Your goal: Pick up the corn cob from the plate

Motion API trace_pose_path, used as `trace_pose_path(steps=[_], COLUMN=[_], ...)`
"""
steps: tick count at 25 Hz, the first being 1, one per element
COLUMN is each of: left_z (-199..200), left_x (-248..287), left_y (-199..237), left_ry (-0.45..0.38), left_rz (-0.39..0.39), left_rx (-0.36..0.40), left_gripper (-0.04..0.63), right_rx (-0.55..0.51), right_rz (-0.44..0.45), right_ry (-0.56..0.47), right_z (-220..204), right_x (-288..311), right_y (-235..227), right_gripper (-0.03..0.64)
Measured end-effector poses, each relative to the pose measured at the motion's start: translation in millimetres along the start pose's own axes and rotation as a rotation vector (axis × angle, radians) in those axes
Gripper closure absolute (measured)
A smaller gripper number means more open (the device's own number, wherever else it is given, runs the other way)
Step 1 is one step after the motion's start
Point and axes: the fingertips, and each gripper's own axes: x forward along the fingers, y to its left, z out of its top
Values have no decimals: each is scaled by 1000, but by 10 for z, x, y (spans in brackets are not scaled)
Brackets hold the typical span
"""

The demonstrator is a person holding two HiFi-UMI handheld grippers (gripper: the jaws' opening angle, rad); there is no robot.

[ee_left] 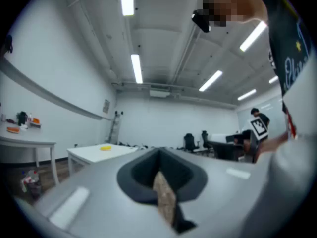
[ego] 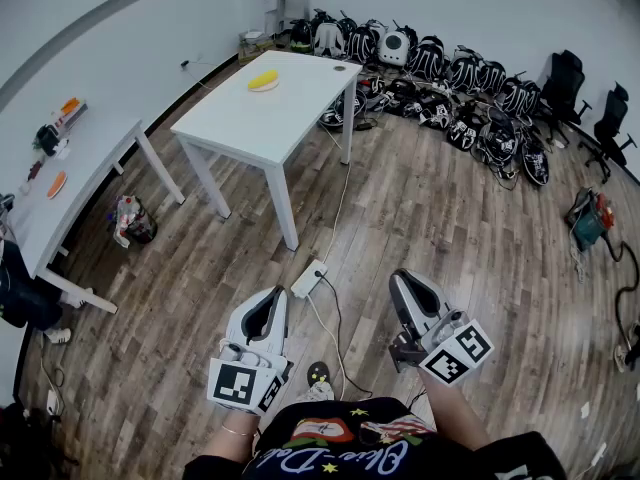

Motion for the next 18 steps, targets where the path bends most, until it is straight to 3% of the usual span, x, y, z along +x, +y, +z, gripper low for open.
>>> trace_pose_path(steps=[4,7,12,18], left_z=[24,-27,-256,-193], left_x=[592,1000,1861,3312], left_y=[324,459,671,958], left_ry=[0,-4,49,40], left_rz=[-14,-26,-31,69], left_rx=[8,-3,-25,20], left_gripper=[598,598,598,598], right_rx=[52,54,76,63], right_rz=[53,44,-6,88], right_ry=[0,29,13,-22], right_z=[-63,-129,-16,485], right_x=[493,704,1060,1803], right_y=[-113,-403,-1369,-2770], right_gripper=[601,601,601,601])
